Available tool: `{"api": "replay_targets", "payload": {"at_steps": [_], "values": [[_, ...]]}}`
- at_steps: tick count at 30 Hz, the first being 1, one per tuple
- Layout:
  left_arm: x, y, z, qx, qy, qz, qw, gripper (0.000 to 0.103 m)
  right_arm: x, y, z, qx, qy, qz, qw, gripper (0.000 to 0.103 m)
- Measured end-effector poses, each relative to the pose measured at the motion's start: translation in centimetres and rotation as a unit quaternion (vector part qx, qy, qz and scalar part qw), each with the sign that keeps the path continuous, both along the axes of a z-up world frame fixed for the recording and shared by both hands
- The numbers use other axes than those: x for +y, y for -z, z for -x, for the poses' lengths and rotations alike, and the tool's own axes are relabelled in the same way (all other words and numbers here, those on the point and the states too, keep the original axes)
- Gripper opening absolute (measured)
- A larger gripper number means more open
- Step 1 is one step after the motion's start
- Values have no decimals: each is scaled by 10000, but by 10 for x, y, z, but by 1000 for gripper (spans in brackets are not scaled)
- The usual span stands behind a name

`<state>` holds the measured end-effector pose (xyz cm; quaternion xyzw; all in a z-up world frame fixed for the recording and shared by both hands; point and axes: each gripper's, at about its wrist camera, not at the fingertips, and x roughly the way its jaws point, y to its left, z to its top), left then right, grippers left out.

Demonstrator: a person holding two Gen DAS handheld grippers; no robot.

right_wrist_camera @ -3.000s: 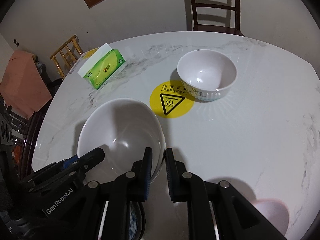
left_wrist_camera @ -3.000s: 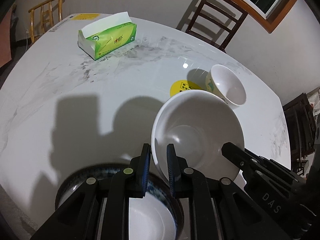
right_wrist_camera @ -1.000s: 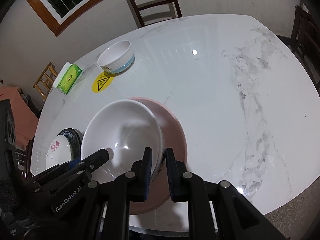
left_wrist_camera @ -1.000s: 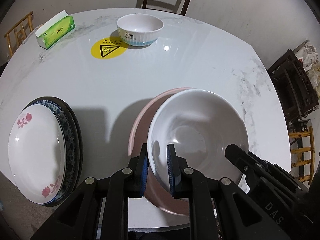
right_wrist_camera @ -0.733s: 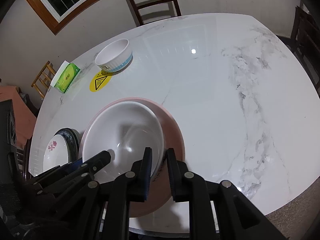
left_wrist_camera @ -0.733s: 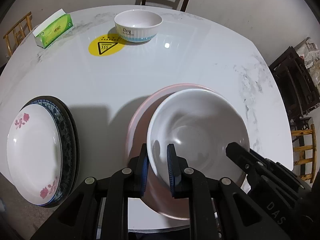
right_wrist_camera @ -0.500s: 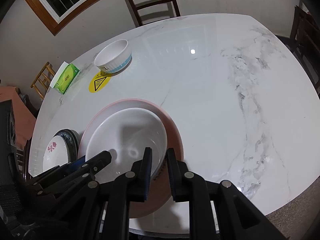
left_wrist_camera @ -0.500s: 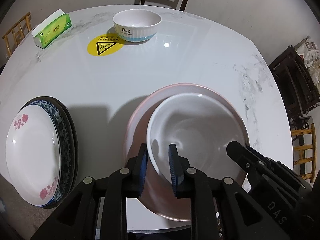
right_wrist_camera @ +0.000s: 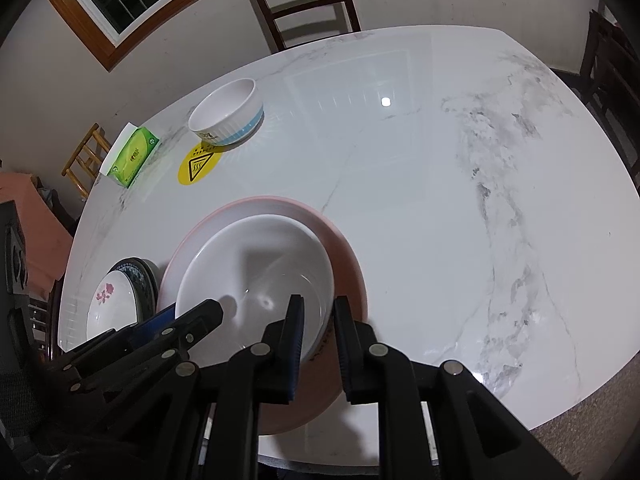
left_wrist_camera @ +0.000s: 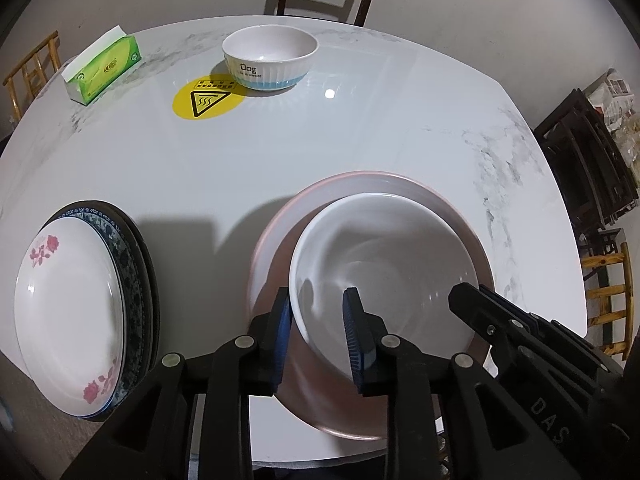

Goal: Organize plates and bowls
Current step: 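Lower the small white bowl into the pink-rimmed bowl and open the left tool, then move the left tool to the other small white bowl by the yellow sticker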

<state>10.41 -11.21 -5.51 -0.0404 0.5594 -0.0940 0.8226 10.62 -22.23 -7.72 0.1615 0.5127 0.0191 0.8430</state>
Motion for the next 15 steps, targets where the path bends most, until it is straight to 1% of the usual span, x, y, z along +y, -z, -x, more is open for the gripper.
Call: {"api": "replay_targets", "payload": {"at_steps": [2,3,6,9,15], "values": [[0,-1,1,-6,25,26,10000,26,0,-1,0,-36,-7,-18,10000,25],[0,-1,1,-19,40,32,10000,28,0,-1,1,-50,6,-10,10000,27],[-1,-5,2,-94,86,-5,9999,30,0,-4,2,-105,12,16,9999,27],[0,-11,3,-200,109,-32,9997,34,0,-7,3,-133,17,22,9999,30],[5,-20,5,-374,141,-75,9992,35,-2,-14,3,-240,28,84,9997,31]]}}
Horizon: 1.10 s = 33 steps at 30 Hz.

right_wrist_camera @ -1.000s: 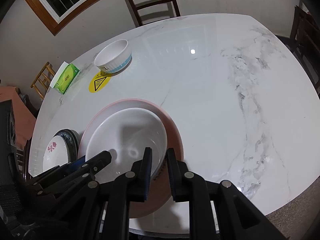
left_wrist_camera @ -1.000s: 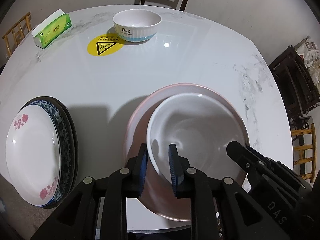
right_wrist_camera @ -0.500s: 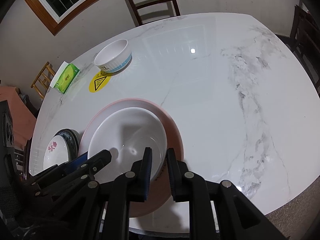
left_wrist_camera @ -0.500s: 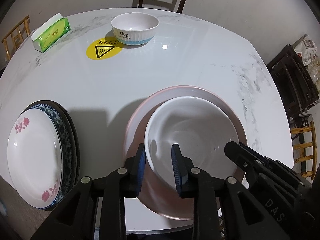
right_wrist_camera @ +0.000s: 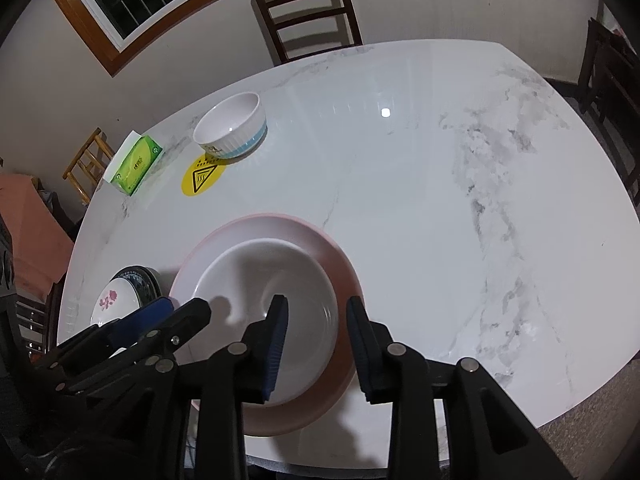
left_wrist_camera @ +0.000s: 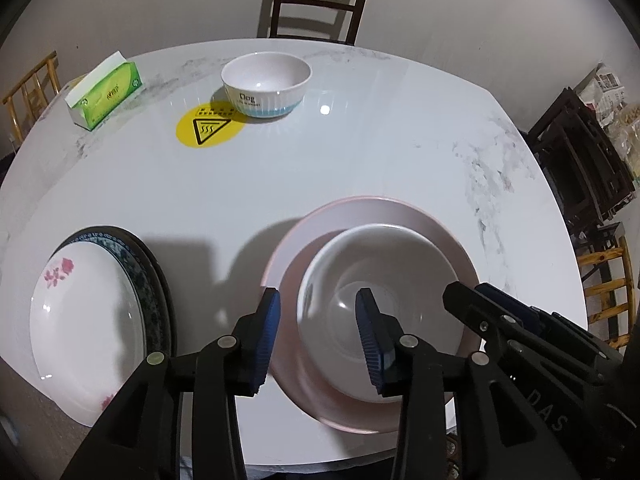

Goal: Organize plates and bowls
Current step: 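Move the left tool to the other small white bowl by the yellow sticker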

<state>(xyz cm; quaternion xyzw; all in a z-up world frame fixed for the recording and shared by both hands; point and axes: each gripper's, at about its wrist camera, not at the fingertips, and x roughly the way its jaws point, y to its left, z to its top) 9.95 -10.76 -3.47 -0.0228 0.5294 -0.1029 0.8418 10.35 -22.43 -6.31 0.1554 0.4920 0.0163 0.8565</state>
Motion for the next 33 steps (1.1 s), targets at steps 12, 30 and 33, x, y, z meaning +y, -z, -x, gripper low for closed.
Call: {"api": "replay_targets", "payload": {"at_steps": [12,30,33], "values": [[15,-15,-4,-344,5,-126,9993,40,5,-22,-14,-260,-248,182,9992,31],[70,-5,-52,-221,-477,-507,9973,40,14,-35,-86,-220,-1073,316,9935,31],[76,-3,-68,-156,-574,-495,9970,40,14,-29,-107,-94,-1124,229,9933,31]]}}
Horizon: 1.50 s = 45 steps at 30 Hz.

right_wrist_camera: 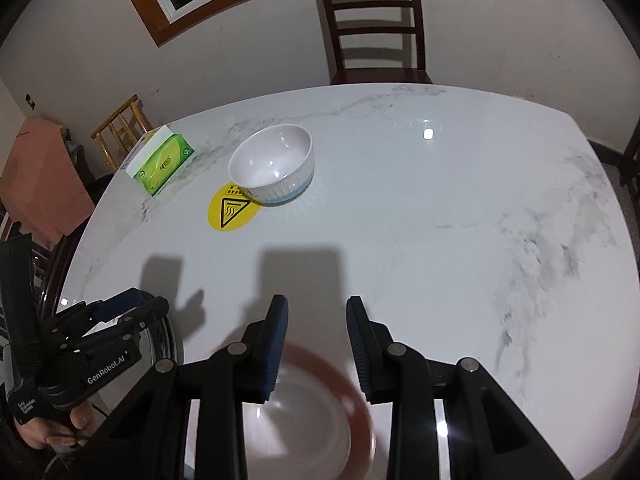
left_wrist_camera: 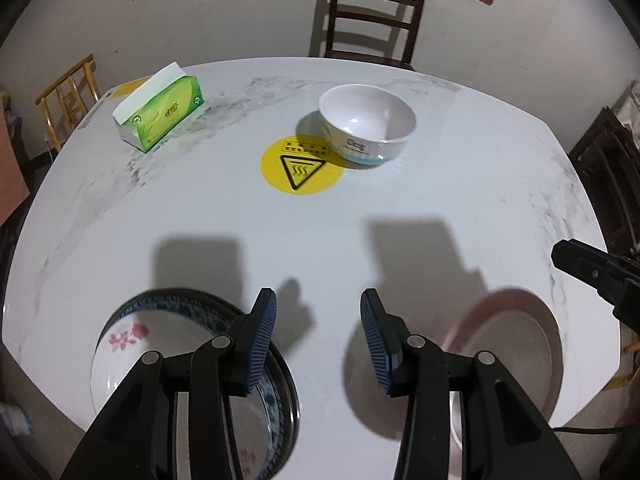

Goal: Organize plates and bowls
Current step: 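Move the left tool to the other small white bowl by the yellow sticker, then close the left tool on the rim of the second white bowl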

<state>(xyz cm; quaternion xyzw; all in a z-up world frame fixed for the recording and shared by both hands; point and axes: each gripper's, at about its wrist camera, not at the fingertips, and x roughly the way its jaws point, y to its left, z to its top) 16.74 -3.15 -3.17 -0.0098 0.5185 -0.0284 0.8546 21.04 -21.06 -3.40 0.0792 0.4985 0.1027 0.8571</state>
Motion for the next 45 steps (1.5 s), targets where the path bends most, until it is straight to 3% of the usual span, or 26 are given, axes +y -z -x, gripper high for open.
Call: {"api": "replay_targets", "payload": {"at_steps": [7,24,35,39,41,45], "values": [[10,4,-43,117,-171,97,9997,40,9,4,-43,-48,-164,143,9998,31],[23,12,-154,191,-583,975,9933,40,25,26,-152,91,-248,-92,9996,31],[11,29,-194,244,-664,976,9927,39,44,50,-192,369,-373,-19,9986,31],[9,43,-201,357,-672,962,9925,35,48,59,-194,444,-408,-26,9982,29],[8,50,-202,405,-677,939,9925,28,49,63,-196,515,-428,-70,9977,17],[6,56,-203,465,-591,1054,9916,20,47,63,-194,514,-402,-148,9978,17]]}}
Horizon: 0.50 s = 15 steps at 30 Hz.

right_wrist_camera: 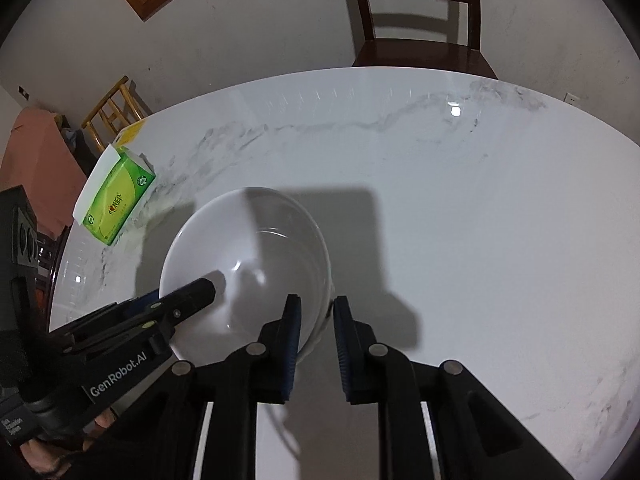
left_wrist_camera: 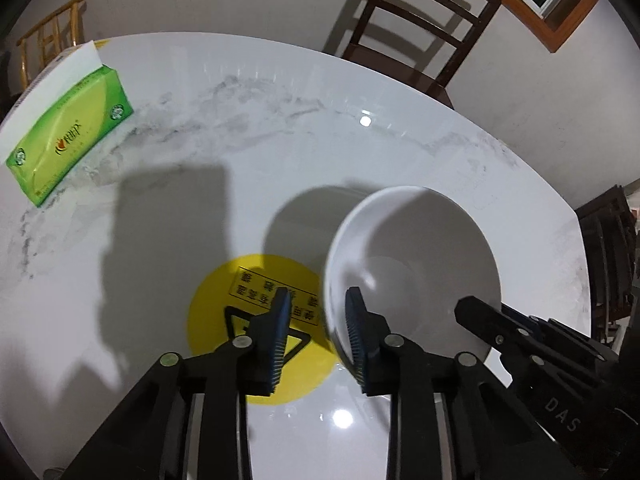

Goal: Organize plates and bowls
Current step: 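Close the left tool on the rim of the second white bowl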

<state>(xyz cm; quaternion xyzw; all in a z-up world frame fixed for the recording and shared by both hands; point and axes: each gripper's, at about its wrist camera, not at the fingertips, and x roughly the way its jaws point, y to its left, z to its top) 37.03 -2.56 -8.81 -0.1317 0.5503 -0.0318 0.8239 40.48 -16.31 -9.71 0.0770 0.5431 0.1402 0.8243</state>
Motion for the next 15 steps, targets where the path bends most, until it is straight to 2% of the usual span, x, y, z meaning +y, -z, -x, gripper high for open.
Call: {"api": "replay_targets", "payload": {"at_steps": [2,15], "values": [[-3,-1,0,-12,79,22,10000,13,0,0,2,-18,-1,43,10000,16],[-19,-5,25,174,259,-54,9995,12,-16,-10,38,30,145,7,9999,14]]}}
